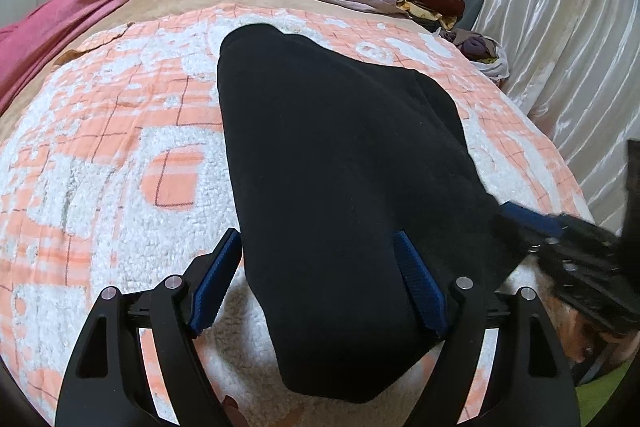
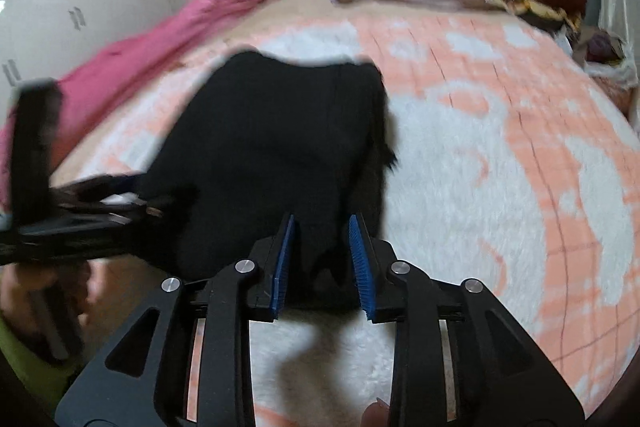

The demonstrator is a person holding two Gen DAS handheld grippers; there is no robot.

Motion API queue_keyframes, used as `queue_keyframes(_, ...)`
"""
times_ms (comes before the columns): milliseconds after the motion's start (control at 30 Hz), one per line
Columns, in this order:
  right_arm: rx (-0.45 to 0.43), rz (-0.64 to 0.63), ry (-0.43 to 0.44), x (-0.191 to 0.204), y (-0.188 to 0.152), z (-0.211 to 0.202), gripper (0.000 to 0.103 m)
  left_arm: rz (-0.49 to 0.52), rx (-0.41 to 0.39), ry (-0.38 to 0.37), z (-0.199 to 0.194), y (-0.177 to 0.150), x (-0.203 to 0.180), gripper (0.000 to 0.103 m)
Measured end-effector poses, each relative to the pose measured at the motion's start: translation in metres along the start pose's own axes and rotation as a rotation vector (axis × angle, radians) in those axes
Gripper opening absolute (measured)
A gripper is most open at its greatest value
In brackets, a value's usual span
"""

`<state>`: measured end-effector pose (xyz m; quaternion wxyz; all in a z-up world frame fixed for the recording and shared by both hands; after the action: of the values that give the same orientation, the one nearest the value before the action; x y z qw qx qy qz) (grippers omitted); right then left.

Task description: Fold small clothes

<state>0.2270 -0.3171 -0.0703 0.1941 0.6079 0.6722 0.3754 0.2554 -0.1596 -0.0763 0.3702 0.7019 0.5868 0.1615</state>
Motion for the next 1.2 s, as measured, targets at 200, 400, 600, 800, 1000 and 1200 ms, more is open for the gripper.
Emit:
queue_keyframes(200,-0.038,0.029,-0.009,-0.001,-0.004,-0.009,0.032,-0.006,-0.006,-0.007,-0.007,-0.005,0.0,0.079)
queue_keyframes(400,-0.213,-0.007,-0.102,0.003,-0.001,-0.056,0.079,0.012,-0.031,-0.01,-0.027,-0.011,-0.004,0.089)
queue_keyframes(600,-0.311,-0.013,-0.123,0.01,-0.013,-0.091,0.094,0.053,-0.07,0.007,-0.055,-0.024,-0.008,0.098)
queue_keyframes(800,-0.296,-0.023,-0.132,0.021,-0.035,-0.101,0.094,0.058,-0.099,0.037,-0.082,-0.048,-0.004,0.099)
queue_keyframes(1000,-0.251,-0.04,-0.15,0.036,-0.057,-0.104,0.094,0.032,-0.111,0.06,-0.098,-0.072,0.005,0.099)
queue_keyframes(1200,-0.162,-0.004,-0.185,0.037,-0.079,-0.097,0.094,-0.002,-0.078,0.04,-0.098,-0.092,0.006,0.099)
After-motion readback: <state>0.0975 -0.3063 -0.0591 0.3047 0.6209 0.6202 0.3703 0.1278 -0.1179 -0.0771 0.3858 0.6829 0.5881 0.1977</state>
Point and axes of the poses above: each gripper's, at about its wrist camera, not at the fingertips, and z roughly the way its jaws point, x to its left, y to its top, the point moved 5 cm from there along z, roughly the way its jaws point, and after that the axes turned 8 degrees about -x, right-handed, at the moved point
